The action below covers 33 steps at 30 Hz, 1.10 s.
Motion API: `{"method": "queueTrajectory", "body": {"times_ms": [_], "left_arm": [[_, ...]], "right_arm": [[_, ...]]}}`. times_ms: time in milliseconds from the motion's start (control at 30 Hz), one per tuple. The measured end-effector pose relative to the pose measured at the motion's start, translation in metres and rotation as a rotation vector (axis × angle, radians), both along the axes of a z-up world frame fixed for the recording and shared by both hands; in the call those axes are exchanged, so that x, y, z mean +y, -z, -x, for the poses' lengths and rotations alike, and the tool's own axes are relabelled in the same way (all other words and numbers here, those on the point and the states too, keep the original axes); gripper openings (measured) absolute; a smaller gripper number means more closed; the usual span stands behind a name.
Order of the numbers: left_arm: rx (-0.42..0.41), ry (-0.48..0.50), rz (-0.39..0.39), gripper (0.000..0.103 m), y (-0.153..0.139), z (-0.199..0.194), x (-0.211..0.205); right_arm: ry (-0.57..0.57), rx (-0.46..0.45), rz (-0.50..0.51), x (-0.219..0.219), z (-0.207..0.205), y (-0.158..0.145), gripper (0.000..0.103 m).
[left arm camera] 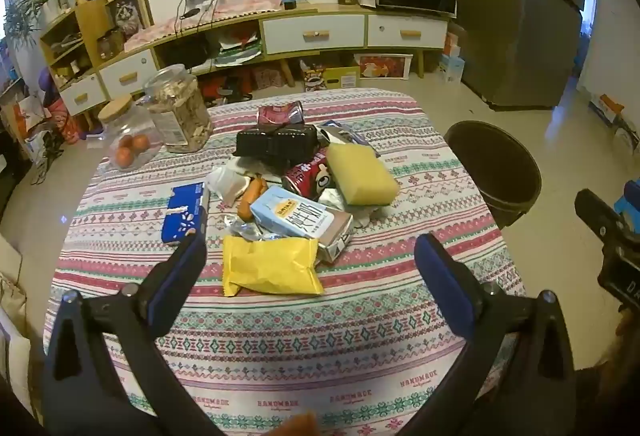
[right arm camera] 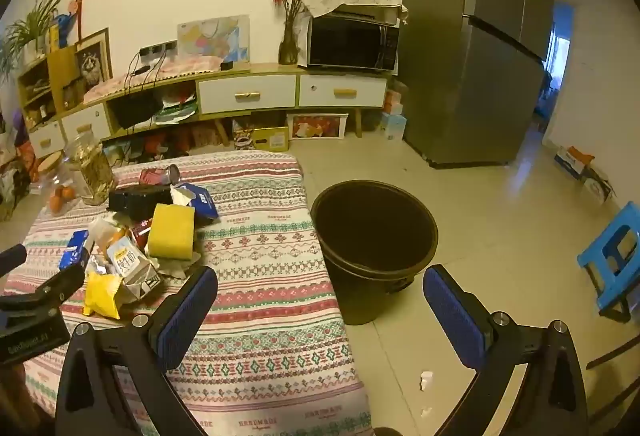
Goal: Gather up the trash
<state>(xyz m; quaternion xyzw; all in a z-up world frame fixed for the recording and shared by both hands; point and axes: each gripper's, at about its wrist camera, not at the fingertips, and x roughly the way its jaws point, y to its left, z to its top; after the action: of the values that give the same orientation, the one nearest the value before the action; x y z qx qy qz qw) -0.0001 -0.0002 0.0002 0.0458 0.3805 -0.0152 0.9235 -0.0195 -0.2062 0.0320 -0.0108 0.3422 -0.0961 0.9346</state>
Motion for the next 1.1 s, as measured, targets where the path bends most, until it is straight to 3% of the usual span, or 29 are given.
{"method": "queueTrajectory", "body": {"times_ms": [1100], "left_arm": [[-0.010, -0.015, 0.041, 0.103, -0.005, -0.001, 0.012]], "right_arm": [[0.011, -0.006, 0.030, 0.003, 0.000, 0.003, 0.103]]}}
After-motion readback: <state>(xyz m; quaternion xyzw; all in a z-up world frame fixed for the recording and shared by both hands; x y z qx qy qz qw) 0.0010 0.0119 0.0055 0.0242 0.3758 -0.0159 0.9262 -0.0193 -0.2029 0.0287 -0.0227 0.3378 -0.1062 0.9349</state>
